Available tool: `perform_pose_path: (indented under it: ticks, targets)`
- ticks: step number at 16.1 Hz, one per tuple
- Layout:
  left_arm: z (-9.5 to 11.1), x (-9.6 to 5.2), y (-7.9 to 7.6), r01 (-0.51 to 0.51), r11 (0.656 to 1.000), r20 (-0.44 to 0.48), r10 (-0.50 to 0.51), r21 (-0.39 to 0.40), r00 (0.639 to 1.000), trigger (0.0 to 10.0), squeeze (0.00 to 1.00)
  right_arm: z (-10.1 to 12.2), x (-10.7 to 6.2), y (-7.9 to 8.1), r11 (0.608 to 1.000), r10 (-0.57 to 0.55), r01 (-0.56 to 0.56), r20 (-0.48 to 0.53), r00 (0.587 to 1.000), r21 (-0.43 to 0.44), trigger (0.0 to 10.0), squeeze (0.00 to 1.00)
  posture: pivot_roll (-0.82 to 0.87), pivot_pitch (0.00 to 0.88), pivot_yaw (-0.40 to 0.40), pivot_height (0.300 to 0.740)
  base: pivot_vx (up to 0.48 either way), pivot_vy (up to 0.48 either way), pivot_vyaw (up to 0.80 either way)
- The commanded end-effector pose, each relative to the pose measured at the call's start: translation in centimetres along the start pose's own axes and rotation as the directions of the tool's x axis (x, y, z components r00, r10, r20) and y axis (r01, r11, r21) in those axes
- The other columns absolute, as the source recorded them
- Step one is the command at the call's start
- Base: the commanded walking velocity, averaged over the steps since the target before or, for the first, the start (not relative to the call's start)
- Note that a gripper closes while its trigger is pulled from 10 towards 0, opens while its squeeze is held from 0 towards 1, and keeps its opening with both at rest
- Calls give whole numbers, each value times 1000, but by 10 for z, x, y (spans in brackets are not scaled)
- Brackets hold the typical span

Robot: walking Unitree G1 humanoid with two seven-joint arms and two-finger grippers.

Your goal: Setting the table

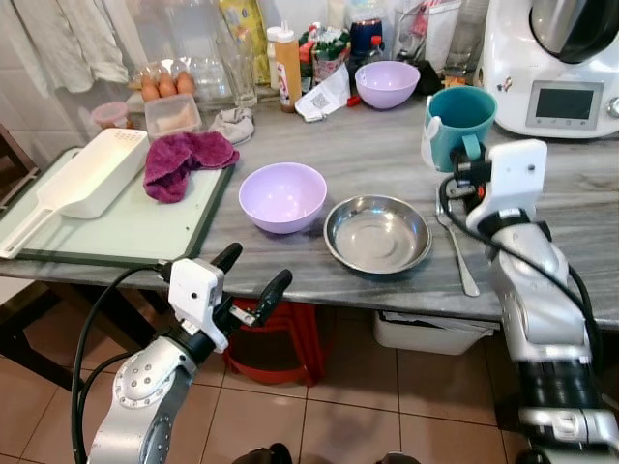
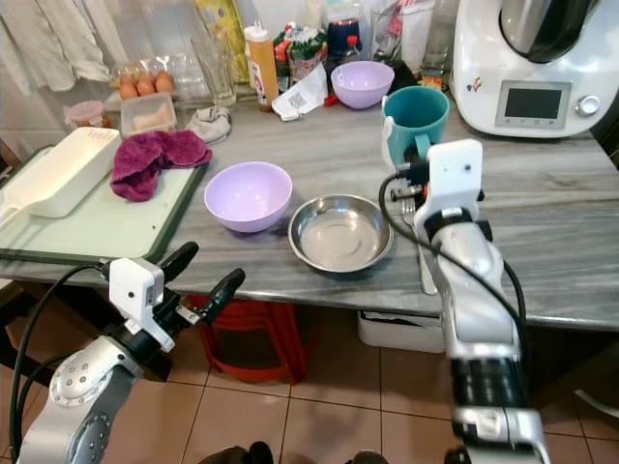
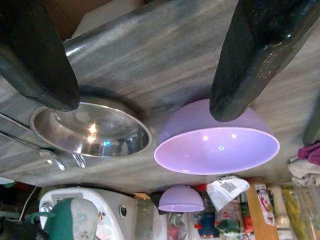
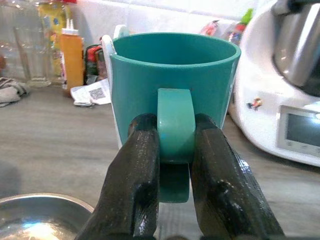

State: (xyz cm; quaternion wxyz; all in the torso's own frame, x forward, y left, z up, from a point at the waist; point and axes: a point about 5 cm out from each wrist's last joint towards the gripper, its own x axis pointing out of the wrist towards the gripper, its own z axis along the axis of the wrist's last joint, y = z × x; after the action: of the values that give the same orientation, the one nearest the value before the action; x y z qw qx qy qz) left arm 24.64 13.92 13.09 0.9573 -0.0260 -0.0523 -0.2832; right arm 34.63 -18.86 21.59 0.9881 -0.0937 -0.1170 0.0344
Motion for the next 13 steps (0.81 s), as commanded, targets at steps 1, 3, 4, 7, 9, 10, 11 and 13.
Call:
perform_pose_path:
  ticks: [1,3,4,7,9,10,11,13]
  targets:
    - [3,-1,0,7,1000,-2,-7,6,1000,10000,0,7,8,-2,1000,15,-15,28,999,4,10000,0,-165,169,81,740,0,0,0]
    - [3,-1,0,8,1000,-10,-8,11,1000,10000,0,8,16,-2,999,35,-36,25,999,35,10000,0,-156,175,83,740,0,0,0]
    - [4,-1,1,7,1000,-11,-7,13,1000,10000,0,8,18,-2,997,42,-43,29,999,62,10000,0,-151,177,85,740,0,0,0]
    - [5,-1,-1,16,1000,-17,-16,13,1000,10000,0,10,26,0,988,91,-95,40,995,118,10000,0,-152,181,94,740,0,0,0]
    - [7,0,-2,28,1000,-20,-27,13,999,10000,0,11,30,3,981,124,-130,50,991,147,10000,0,-153,184,98,740,0,0,0]
    - [8,0,-2,31,999,-21,-31,13,999,10000,0,11,32,7,973,150,-158,60,987,168,10000,0,-153,187,102,740,0,0,0]
    - [9,0,-2,36,999,-24,-35,14,999,10000,0,12,33,11,964,184,-194,73,980,182,10000,0,-150,188,105,740,0,0,0]
    - [10,-1,-3,51,999,-31,-50,10,998,10000,0,11,34,14,953,201,-213,77,977,214,10000,0,-146,192,110,740,0,0,0]
